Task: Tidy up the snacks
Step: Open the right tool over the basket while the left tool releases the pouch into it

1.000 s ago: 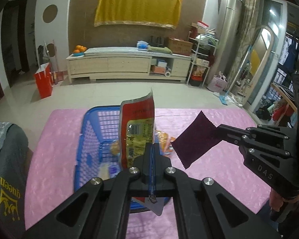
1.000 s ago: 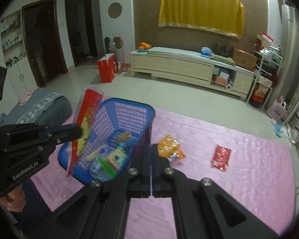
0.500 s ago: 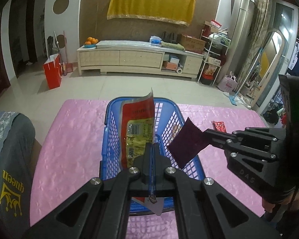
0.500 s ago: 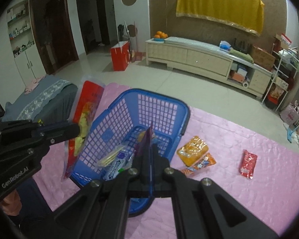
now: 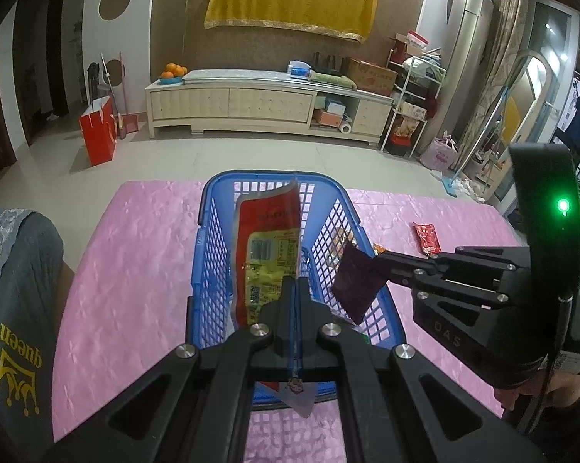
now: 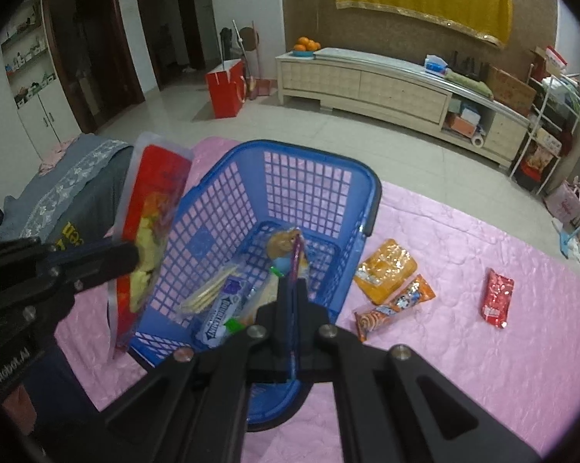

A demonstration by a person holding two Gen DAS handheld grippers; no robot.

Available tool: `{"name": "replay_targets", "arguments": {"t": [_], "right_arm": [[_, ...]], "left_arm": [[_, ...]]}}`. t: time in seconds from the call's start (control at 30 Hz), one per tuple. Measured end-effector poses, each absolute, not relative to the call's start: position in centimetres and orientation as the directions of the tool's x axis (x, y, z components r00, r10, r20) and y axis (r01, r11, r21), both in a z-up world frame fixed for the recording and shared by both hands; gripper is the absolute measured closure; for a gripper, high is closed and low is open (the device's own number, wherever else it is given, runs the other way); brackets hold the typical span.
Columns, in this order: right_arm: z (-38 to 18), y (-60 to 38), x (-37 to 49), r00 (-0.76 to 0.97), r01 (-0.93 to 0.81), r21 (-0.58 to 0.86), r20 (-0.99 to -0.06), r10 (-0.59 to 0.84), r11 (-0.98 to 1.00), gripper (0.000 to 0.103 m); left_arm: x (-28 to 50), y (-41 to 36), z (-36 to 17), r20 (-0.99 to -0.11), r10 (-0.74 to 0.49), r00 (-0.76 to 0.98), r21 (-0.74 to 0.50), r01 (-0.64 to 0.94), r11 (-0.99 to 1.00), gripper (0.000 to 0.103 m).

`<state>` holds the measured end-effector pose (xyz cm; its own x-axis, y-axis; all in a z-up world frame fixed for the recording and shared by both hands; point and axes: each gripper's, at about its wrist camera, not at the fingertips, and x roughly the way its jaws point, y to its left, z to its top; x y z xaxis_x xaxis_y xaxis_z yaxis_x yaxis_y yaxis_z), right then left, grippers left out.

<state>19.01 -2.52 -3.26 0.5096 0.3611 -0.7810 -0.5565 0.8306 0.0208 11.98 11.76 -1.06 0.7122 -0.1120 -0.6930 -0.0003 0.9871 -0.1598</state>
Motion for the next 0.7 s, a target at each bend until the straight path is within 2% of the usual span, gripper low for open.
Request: {"name": "replay_targets", "arguments": {"t": [0.03, 0.07, 0.13, 0.17, 0.2, 0.3, 0.7], "right_arm": [[-3.2, -2.4, 19.0, 0.507, -0.562, 0.013, -0.785, 0.357, 0.827, 0.097], [-3.1, -2.4, 18.8, 0.514, -0.564, -0.001, -0.783, 0.351, 0.826, 0.089], [-3.0, -2.5, 18.6, 0.527, -0.561, -0.018, -0.779, 0.341, 0.827, 0.055], [-2.8, -2.7, 18.4, 0.534, -0.556, -0.021, -0.775, 0.338, 0.831, 0.030], [-2.5, -3.0, 18.1, 0.552, -0.547, -0.024, -0.762, 0.339, 0.837, 0.017], [-1.7, -3.7, 17.5, 0.599, -0.521, -0.040, -0.729, 0.332, 0.852, 0.015], [-2.0, -6.0, 18.2, 0.566, -0.472, -0.016, -0.772, 0.289, 0.882, 0.014]], "left_arm": [[11.9, 11.6, -1.0, -0.692, -0.112, 0.713, -0.158, 0.001, 0.987, 0.103], [11.9, 11.6, -0.9, -0.692, -0.112, 0.713, -0.157, 0.003, 0.988, 0.103], [11.6, 11.3, -0.6, -0.691, -0.107, 0.715, -0.150, 0.003, 0.989, 0.103], [11.4, 11.3, -0.5, -0.691, -0.107, 0.715, -0.148, 0.005, 0.989, 0.103], [11.4, 11.3, -0.4, -0.691, -0.108, 0.715, -0.148, 0.006, 0.989, 0.103], [11.0, 11.5, -0.4, -0.691, -0.104, 0.715, -0.144, 0.004, 0.990, 0.103], [12.8, 10.7, -1.1, -0.703, -0.132, 0.699, -0.146, 0.039, 0.989, 0.103]]}}
